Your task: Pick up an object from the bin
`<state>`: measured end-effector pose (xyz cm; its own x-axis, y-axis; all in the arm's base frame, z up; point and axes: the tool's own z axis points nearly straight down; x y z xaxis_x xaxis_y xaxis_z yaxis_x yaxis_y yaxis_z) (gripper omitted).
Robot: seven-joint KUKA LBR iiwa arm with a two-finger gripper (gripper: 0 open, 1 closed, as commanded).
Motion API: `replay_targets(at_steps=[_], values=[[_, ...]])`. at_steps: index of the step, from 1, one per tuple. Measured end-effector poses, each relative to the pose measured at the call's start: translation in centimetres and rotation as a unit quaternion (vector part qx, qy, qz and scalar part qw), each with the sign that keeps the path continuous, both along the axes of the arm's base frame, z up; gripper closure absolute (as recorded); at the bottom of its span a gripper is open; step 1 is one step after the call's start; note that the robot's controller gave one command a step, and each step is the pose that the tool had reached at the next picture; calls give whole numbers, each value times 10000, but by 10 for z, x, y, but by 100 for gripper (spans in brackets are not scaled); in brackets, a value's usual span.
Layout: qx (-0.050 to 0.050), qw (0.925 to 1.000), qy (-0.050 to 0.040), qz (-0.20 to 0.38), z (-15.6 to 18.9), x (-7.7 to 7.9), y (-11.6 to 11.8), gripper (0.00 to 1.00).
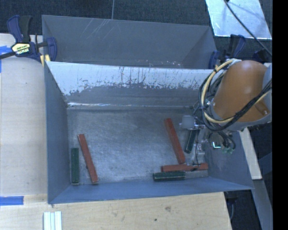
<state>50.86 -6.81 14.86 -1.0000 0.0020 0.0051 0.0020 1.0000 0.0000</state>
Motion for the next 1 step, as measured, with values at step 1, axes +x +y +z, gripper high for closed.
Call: replay_targets(at_steps=[1], values=[[19,9648,-45,2629,-58,44,106,0]])
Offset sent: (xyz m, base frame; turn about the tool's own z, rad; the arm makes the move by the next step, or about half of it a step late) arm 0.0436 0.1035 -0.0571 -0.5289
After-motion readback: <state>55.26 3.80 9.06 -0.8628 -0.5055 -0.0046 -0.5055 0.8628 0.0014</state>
